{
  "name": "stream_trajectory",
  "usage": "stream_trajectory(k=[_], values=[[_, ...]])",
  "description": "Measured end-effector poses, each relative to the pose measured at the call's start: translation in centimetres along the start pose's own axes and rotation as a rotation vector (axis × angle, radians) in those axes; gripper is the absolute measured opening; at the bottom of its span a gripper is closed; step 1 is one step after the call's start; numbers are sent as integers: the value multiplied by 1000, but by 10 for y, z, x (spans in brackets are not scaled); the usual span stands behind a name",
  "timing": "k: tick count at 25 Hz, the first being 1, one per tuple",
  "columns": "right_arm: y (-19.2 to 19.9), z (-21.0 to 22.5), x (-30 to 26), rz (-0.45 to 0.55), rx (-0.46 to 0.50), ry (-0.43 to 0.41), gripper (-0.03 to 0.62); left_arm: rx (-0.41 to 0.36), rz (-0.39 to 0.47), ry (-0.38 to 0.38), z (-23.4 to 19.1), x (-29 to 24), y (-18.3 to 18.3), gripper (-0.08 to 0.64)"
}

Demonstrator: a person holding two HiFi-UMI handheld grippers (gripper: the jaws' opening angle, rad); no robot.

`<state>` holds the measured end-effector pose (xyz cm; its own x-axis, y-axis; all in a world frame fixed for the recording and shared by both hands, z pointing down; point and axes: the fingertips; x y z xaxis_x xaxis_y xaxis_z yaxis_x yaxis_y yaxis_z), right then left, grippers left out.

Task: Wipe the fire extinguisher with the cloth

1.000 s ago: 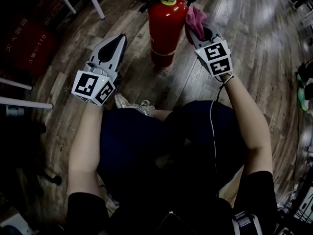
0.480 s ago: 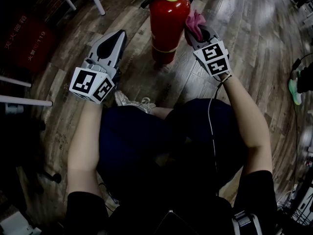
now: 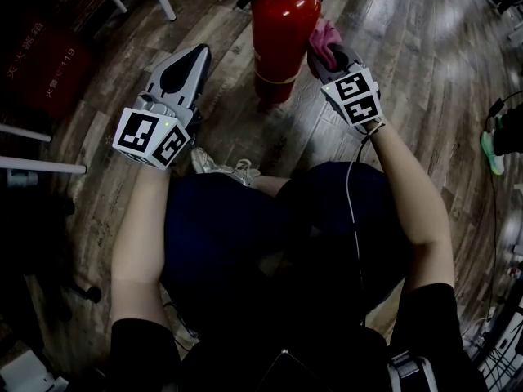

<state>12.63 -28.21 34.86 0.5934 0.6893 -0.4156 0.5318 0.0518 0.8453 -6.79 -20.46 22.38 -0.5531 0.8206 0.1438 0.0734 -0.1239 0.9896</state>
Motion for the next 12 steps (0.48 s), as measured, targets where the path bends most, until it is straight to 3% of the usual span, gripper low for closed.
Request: stream_trajectory(k=[12], values=[[21,-11,-14,-45,0,-29,71,2,4,-1,-1,0,-1,14]])
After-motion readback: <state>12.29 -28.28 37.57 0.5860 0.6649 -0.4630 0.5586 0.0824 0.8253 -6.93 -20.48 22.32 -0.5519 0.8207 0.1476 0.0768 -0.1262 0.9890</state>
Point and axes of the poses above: the fingertips, and each gripper's own axes: x backward along the fingers, z to its right, y out of its underside, and after that the axes turned 9 degrees about -y, right-handed
